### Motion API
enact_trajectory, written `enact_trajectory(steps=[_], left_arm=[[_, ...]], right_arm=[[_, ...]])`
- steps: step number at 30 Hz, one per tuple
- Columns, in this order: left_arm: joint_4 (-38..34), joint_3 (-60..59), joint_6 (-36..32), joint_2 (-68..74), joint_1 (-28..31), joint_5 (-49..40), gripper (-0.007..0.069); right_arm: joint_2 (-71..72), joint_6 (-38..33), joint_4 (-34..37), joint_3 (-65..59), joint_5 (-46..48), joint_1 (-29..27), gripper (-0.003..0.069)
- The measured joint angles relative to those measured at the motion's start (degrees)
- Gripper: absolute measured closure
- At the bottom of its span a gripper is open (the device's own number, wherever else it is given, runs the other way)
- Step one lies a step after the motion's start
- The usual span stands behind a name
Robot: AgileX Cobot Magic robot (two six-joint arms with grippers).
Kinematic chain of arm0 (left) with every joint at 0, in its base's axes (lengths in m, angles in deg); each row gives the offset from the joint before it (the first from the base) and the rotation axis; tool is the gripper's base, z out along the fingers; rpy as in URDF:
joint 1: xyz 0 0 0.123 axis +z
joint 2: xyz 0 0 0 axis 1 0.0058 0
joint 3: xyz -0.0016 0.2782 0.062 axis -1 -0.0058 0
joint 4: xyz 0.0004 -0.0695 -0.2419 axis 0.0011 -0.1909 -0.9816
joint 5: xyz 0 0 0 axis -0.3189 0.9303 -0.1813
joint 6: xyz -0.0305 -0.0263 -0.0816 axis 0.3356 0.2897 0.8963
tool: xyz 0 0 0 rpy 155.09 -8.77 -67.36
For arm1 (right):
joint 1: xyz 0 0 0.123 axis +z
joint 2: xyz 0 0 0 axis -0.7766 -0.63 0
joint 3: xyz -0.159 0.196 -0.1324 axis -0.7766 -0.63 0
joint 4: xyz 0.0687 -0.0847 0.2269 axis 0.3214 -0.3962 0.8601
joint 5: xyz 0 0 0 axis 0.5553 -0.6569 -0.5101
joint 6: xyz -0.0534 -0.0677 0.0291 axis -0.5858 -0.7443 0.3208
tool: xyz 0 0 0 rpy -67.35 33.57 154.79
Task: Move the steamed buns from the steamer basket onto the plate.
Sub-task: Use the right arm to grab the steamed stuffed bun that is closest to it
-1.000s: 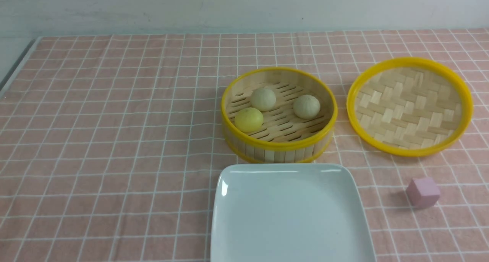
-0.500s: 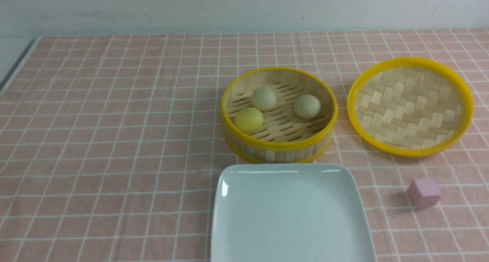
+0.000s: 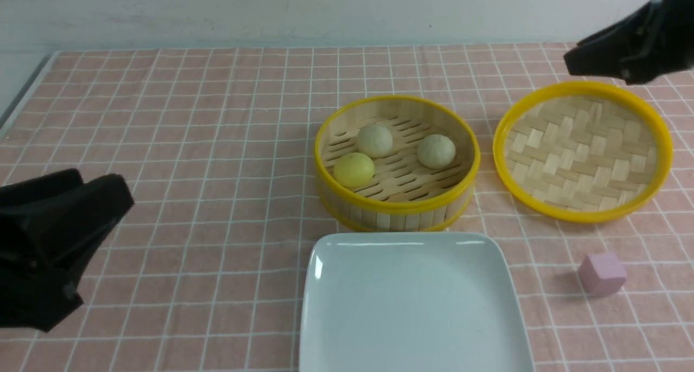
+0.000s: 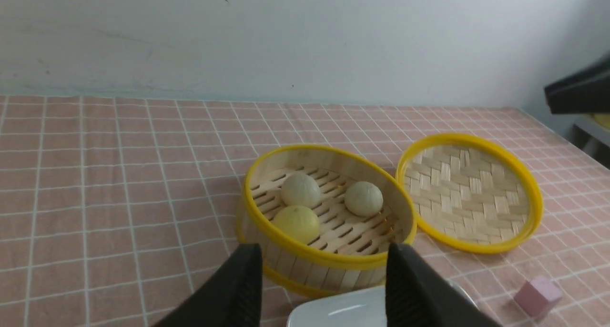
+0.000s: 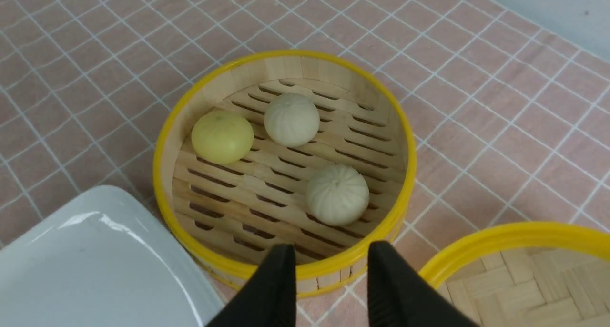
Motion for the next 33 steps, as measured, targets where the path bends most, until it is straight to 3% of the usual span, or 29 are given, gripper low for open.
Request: enact_trajectory(steps=[8,20,24,29,33], left_arm=[[-6.4,0.0,-7.9,7.6,0.0,-1.1,0.0248],[-7.3,0.0,-8.7,9.2,0.0,-0.8,0.0248],[-7.3,0.0,-8.7,9.2,0.0,-0.8,0.0248],[-7.3,0.0,-8.7,9.2,0.0,-0.8,0.0248],[-7.3,0.0,-8.7,9.2,0.0,-0.8,0.0248]], right_arm=[[-16.4,0.0,-1.5,13.3,2.8,4.9,0.0419],[-29.0,-0.3,-3.3,16.6,-3.4,9.9,0.0418],[-31.1,-2.4,-3.6,16.6,-4.6,10.0,0.0374],[-32.0,-2.4,-3.7,16.6,-5.2,10.2,0.0254],[-32.0,-2.4,-3.2,16.6,-5.4,10.4,0.0222]])
